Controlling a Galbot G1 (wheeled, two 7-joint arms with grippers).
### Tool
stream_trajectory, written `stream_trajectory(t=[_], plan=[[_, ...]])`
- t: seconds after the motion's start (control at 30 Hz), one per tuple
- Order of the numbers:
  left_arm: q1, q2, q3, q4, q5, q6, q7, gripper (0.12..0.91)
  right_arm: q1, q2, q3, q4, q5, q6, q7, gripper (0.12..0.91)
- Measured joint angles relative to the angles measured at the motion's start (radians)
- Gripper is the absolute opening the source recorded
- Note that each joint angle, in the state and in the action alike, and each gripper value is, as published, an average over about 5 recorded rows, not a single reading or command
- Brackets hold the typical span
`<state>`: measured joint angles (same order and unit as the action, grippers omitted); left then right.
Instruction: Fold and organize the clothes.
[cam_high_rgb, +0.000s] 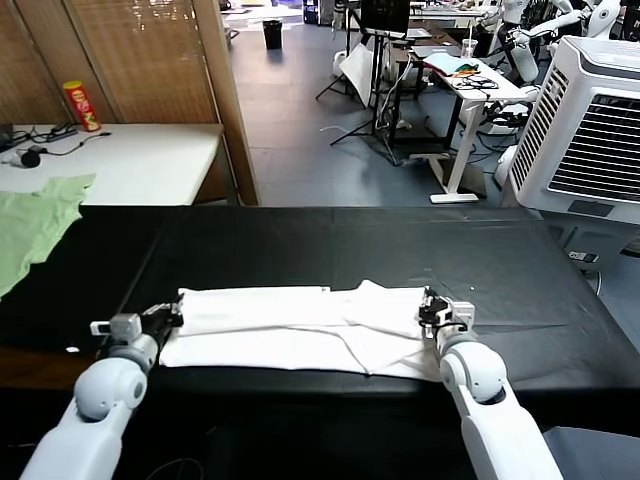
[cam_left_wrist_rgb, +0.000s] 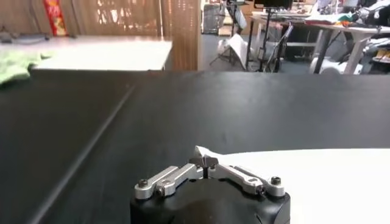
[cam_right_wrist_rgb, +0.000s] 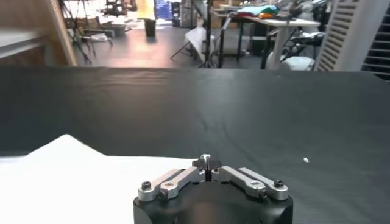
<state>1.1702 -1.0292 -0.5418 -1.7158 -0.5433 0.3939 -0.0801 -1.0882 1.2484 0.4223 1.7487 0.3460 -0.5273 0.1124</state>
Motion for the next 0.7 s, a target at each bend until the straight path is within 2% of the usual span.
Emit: stream_trajectory(t=[0.07,0.2,0.3,0.43,0.7], plan=[[-0.006,0.008,-0.004,0.004,-0.014,-0.012,0.002,0.271,-0.019,-0.014,0.009,0.027,0.002,0.001,-0.011,0.453],[-0.014,0.024,-0.022,0.005,-0.079,-0.018,0.001,0.504,-0.063,-0.039,0.029,0.087,0.012,0.001,-0.014,0.668],[-0.009,0.038,-0.039,-0.005,-0.141,-0.010,-0.003,0.664,-0.093,-0.054,0.043,0.134,0.022,-0.001,-0.014,0.772],[0.019,0.040,-0.064,-0.029,-0.211,0.004,-0.012,0.784,-0.127,-0.065,0.057,0.189,0.030,-0.006,-0.014,0.796],[0.126,0.001,-0.089,-0.093,-0.207,-0.005,-0.014,0.798,-0.183,-0.074,0.083,0.275,0.054,-0.010,-0.014,0.798]])
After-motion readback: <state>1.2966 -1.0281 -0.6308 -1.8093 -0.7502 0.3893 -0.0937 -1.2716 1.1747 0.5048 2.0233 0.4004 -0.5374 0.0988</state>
